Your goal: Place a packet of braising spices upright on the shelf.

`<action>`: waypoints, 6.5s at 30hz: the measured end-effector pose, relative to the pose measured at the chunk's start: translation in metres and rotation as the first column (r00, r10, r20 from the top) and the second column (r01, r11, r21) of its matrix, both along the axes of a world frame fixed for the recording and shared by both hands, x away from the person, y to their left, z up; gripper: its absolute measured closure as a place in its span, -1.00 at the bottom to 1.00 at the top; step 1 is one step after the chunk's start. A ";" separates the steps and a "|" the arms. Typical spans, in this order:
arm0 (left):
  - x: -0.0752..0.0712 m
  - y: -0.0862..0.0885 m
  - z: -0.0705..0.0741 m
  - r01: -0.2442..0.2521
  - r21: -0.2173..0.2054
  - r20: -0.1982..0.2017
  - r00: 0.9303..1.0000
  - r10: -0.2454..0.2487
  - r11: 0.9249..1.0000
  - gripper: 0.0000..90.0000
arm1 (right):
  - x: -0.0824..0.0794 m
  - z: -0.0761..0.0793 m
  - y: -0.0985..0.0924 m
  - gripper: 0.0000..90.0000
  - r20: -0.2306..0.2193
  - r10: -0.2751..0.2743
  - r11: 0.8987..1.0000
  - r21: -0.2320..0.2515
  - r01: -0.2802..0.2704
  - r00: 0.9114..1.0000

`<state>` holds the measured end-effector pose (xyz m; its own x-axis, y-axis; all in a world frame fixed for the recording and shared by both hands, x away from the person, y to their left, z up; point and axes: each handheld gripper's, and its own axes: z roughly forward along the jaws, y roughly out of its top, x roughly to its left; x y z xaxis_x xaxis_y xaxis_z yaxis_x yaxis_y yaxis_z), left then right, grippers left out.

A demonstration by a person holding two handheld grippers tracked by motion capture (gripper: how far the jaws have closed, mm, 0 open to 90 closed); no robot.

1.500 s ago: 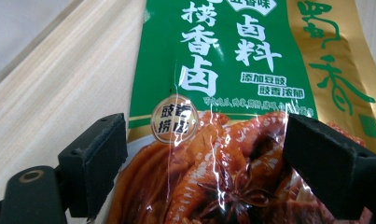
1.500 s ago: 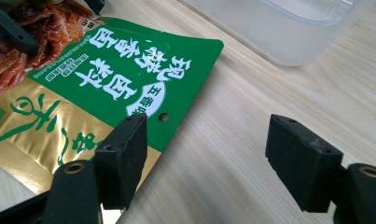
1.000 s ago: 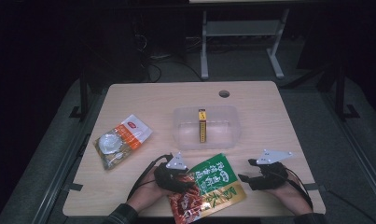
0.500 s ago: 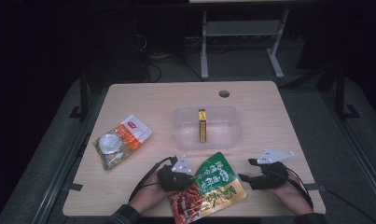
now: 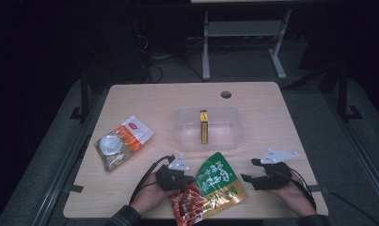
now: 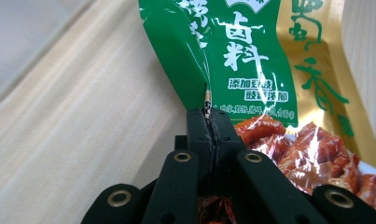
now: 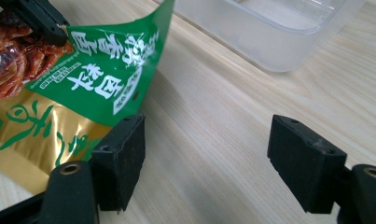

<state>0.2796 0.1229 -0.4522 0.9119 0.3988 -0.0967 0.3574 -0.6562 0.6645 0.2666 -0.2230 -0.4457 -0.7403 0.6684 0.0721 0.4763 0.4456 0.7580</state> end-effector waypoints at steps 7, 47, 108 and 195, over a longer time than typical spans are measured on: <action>0.003 0.015 0.015 -0.051 -0.064 0.036 0.998 0.054 0.997 0.98 | -0.001 0.004 -0.002 -0.41 -0.001 0.012 0.998 0.061 -0.012 1.000; 0.011 0.043 0.079 -0.170 -0.399 0.155 0.956 0.249 0.901 0.99 | 0.026 0.017 0.068 -0.15 0.028 0.161 0.901 0.405 -0.158 0.987; -0.008 0.064 0.030 -0.063 -0.158 0.076 0.994 0.076 0.985 -0.31 | 0.011 0.069 0.040 1.00 0.094 0.301 0.897 0.311 -0.315 0.949; 0.000 0.056 0.010 -0.054 -0.100 0.044 0.997 0.059 0.994 -0.44 | 0.127 0.098 0.013 1.00 0.180 -0.107 0.950 0.309 0.048 0.978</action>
